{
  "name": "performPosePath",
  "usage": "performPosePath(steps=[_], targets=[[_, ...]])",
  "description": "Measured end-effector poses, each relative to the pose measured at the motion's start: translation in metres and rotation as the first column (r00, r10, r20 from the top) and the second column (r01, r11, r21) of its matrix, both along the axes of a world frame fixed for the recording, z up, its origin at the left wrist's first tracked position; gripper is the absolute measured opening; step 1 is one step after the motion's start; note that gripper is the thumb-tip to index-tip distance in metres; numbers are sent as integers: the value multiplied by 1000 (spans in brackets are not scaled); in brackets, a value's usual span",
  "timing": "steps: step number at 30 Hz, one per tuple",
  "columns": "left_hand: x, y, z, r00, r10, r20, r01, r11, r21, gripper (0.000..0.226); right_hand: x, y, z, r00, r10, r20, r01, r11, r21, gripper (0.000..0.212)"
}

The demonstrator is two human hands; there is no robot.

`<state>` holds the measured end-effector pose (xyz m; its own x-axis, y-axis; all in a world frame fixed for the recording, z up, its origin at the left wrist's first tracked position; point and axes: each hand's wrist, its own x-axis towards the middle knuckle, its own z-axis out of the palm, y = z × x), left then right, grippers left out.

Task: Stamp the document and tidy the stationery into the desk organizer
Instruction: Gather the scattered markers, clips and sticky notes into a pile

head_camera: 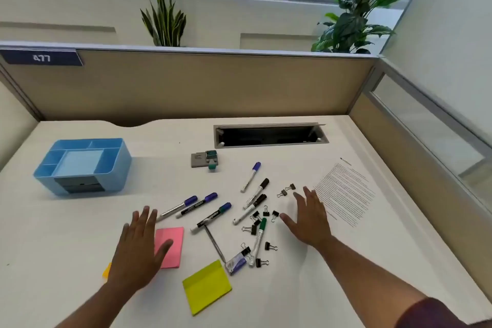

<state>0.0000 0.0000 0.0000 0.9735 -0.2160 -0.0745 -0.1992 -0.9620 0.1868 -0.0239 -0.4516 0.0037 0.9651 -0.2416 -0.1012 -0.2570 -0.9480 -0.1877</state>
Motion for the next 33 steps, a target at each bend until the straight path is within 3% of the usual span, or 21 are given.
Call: performPosePath(steps=[3, 12, 22, 28, 33], targets=[[-18, -2, -9, 998, 20, -54, -23, 998, -63, 93, -13, -2, -16, 998, -24, -51, 26, 999, 45, 117], [-60, -21, -39, 986, 91, -136, -98, 994, -49, 106, -33, 37, -40, 997, 62, 49, -65, 995, 71, 85], [-70, -41, -56, 973, 159, -169, -166, 986, -28, 108, -28, 86, -44, 970, 237, 52, -242, 955, 173, 82], [-74, -41, -53, 974, 188, -128, -191, 982, -14, 103, 8, 57, -31, 974, 93, 208, -130, 977, 168, 77], [-78, -38, -46, 952, 268, -146, -271, 963, 1, 106, 50, 4, -27, 996, 47, 73, -57, 988, 147, 96]])
